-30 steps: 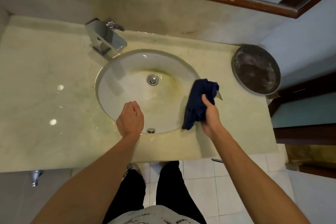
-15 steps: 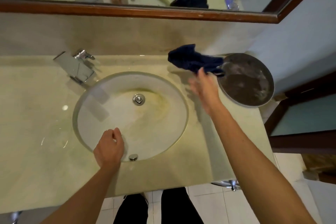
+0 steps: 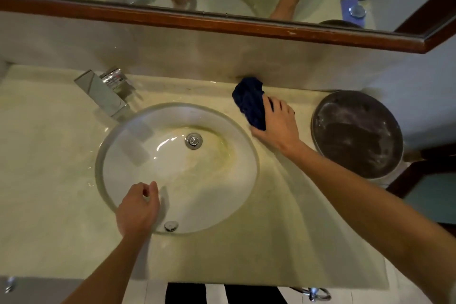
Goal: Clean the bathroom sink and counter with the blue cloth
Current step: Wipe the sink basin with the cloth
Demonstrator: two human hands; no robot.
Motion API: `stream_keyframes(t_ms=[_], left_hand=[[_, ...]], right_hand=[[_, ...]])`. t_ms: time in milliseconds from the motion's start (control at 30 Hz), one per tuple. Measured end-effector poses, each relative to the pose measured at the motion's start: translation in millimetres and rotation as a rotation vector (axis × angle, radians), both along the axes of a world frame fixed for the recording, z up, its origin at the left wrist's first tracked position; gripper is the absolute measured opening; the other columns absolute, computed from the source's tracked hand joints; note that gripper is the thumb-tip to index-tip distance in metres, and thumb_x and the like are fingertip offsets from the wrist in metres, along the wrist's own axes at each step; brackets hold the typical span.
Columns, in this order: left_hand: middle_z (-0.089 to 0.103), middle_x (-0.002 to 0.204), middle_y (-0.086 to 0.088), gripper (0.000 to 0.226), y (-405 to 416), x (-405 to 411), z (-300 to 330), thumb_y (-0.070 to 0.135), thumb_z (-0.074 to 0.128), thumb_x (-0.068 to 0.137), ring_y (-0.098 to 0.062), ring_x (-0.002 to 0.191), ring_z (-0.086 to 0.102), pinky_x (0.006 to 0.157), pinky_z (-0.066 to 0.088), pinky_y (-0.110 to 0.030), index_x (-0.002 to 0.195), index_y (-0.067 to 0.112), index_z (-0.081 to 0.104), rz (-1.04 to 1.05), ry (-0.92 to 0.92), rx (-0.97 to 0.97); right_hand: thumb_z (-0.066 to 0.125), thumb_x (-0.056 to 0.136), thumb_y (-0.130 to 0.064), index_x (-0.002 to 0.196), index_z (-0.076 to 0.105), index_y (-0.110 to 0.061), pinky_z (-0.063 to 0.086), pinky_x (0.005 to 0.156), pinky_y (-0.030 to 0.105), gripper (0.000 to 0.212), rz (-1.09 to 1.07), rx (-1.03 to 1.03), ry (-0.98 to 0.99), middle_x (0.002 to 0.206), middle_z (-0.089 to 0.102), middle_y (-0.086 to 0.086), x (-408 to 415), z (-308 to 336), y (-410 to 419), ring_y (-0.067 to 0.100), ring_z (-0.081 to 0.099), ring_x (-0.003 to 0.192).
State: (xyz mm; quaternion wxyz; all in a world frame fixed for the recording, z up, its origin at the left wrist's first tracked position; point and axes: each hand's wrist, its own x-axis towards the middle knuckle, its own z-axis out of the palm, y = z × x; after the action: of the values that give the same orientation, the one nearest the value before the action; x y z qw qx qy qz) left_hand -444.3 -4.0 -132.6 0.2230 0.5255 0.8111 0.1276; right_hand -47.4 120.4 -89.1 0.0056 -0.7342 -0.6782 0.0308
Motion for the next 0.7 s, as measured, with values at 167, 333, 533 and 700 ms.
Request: stream_keyframes(t_ms=[167,333,533,700], left_hand=[[0.062,0.075,0.01,0.03,1.0,0.2,1.7,0.049,0.05,0.1,-0.021,0.071,0.06,0.068,0.043,-0.034,0.083,0.026,0.058,0.016,0.003,-0.002],[0.061,0.074,0.01,0.032,1.0,-0.3,2.9,0.051,0.048,0.1,-0.02,0.07,0.06,0.067,0.045,-0.034,0.083,0.026,0.057,0.02,-0.012,-0.007],[0.059,0.07,0.008,0.035,2.5,1.8,5.9,0.051,0.049,0.1,-0.022,0.067,0.059,0.062,0.044,-0.034,0.077,0.024,0.055,0.015,-0.013,-0.03],[0.055,0.065,0.006,0.037,2.6,1.5,11.2,0.046,0.051,0.101,-0.022,0.063,0.054,0.059,0.038,-0.033,0.072,0.022,0.051,-0.009,-0.012,-0.032]], right_hand=[[0.072,0.088,-0.031,0.14,0.049,-0.005,0.054,0.073,0.045,0.063,-0.023,-0.031,0.018,0.118,0.062,0.017,6.4,9.9,27.2,0.037,0.061,0.103],[0.065,0.093,-0.024,0.112,0.069,-0.009,0.053,0.084,0.042,0.025,-0.492,-0.315,1.101,0.104,0.073,0.014,23.9,65.4,34.6,0.035,0.068,0.104],[0.061,0.089,-0.036,0.116,0.072,-0.01,0.055,0.087,0.042,0.039,-0.86,-0.473,2.064,0.109,0.075,0.011,-28.1,85.2,-47.3,0.027,0.071,0.098],[0.06,0.092,-0.021,0.133,0.061,-0.003,0.056,0.079,0.034,0.045,-1.056,-0.474,1.895,0.119,0.073,0.014,-71.4,61.4,-63.5,0.024,0.072,0.098]])
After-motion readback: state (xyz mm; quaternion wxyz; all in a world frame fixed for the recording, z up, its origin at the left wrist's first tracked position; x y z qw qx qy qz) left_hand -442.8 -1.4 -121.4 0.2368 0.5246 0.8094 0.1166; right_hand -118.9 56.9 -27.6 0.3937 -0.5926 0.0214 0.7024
